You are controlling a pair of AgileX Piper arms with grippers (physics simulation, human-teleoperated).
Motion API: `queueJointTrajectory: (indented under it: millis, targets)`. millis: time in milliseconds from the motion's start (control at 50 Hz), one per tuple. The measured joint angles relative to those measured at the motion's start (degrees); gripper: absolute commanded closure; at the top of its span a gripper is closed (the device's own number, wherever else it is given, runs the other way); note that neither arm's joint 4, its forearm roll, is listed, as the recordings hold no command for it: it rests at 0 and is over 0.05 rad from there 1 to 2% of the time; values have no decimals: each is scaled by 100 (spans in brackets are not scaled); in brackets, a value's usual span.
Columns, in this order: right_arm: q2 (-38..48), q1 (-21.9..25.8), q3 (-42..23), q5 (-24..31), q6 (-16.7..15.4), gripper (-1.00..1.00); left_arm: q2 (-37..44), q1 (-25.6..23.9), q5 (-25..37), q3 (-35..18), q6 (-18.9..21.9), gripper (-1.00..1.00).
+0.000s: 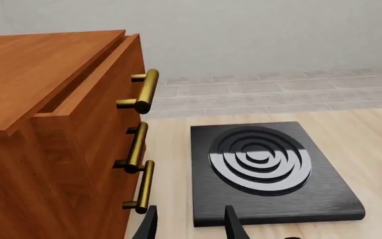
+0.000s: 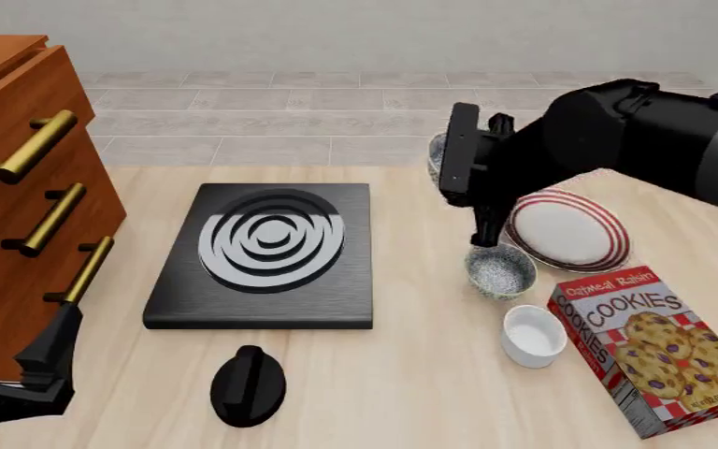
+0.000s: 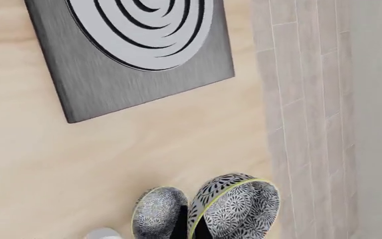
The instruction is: Pick the akita bowl from table center and place it on the plate.
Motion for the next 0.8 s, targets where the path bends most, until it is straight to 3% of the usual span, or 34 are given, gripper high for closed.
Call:
queueJointTrajectory:
  millis: [400,620,800]
  targets:
    - [751,-1485,-1104,554,-126,100,14,3,10,0,66,-100]
    - [1051,-2285,-1173,574,-445,100,43,3,-15,0,36,-100]
    - [1314,-2608,-1264,566,-571,100,107,4,-70,0,37,-100]
